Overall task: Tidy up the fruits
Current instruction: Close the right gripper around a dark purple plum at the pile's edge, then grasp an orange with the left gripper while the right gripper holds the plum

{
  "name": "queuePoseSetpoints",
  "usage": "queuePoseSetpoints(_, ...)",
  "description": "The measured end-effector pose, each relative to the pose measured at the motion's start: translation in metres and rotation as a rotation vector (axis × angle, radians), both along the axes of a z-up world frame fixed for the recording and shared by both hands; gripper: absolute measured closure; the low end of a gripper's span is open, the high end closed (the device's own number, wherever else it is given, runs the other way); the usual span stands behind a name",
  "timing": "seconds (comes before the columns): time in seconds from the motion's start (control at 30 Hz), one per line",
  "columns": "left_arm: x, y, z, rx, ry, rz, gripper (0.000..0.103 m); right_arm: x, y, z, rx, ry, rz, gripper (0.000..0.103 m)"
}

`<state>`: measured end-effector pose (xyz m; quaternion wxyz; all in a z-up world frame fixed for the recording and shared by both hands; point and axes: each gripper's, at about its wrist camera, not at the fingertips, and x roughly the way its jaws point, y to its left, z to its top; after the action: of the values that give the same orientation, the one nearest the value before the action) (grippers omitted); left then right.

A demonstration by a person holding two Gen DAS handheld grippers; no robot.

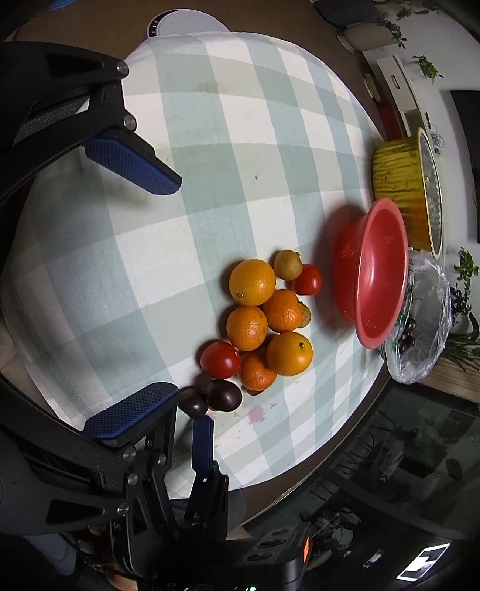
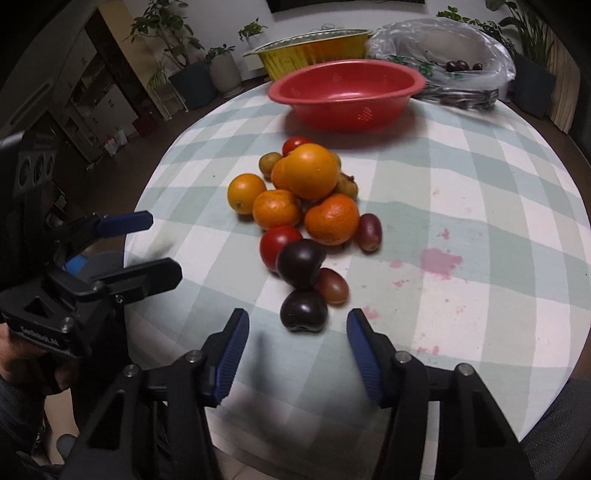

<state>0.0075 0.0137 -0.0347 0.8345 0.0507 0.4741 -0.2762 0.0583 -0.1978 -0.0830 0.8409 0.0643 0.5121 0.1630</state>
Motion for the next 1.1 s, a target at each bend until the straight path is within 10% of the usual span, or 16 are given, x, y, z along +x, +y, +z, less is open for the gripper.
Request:
queuePoseSetpoints(0.3, 0.005, -0.006, 0.002, 0.006, -0.041, -0.109, 0.02, 0.007, 0.003, -0.005, -0.037, 0.002, -0.016, 0.057)
queuePoseSetpoints(0.53, 0.02, -0.007, -0.007, 0.039, -0.03, -0.194, 0.054, 0.007, 0.001, -0.006, -0.071, -0.019, -0.008, 0.067)
queuePoseSetpoints(1.1, 0.071, -0.027, -0.022, 0.177, -0.057, -0.453, 0.055, 0.002, -0.016, -0.006, 0.007, -0.01, -0.007, 0.074)
